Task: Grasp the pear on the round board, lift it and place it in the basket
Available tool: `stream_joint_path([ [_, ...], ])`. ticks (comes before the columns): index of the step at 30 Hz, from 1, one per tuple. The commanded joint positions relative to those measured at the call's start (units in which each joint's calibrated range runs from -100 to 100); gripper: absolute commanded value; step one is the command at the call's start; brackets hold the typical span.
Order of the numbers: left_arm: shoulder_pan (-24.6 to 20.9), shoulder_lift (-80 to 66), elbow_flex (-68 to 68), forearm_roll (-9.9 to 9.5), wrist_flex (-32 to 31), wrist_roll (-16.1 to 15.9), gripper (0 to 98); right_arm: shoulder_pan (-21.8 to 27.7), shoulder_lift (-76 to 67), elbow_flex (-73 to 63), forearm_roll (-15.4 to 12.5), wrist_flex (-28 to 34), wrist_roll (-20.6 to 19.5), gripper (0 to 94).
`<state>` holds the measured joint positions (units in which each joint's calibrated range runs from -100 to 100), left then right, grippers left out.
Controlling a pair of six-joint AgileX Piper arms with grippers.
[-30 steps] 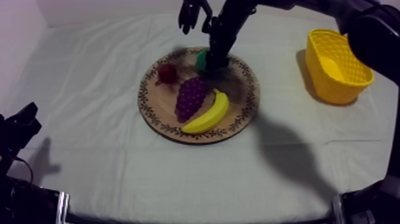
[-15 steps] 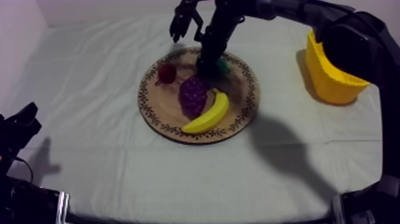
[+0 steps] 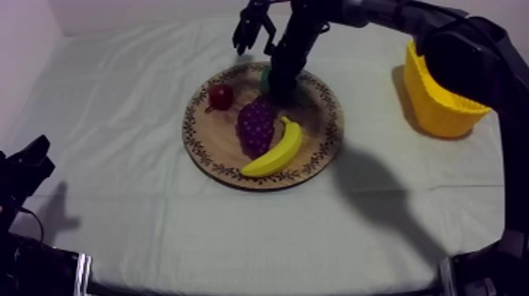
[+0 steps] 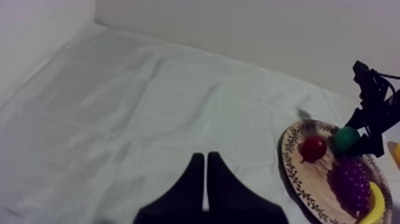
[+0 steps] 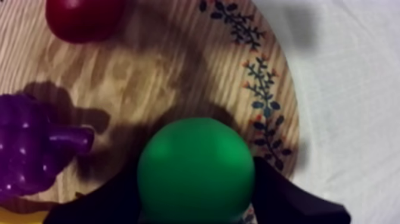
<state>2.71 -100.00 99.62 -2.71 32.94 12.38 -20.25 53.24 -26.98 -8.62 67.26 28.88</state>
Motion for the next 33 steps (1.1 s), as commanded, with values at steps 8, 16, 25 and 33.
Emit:
stream_joint_path([
  [8,0.0,0.0,0.0,0.00,0.0,0.0,0.1,1.8,-9.3,6.3,-1.6,2.5,1.5,39.3],
  [16,0.0,0.0,0.0,0.00,0.0,0.0,0.1,5.4,-31.0,19.6,-5.8,5.8,3.7,38.2],
  [25,0.0,0.0,0.0,0.00,0.0,0.0,0.1,11.3,-47.8,25.5,-7.0,8.5,-0.1,39.1],
  [33,0.0,0.0,0.0,0.00,0.0,0.0,0.1,19.6,-51.9,29.2,-6.7,7.2,-2.3,42.4],
])
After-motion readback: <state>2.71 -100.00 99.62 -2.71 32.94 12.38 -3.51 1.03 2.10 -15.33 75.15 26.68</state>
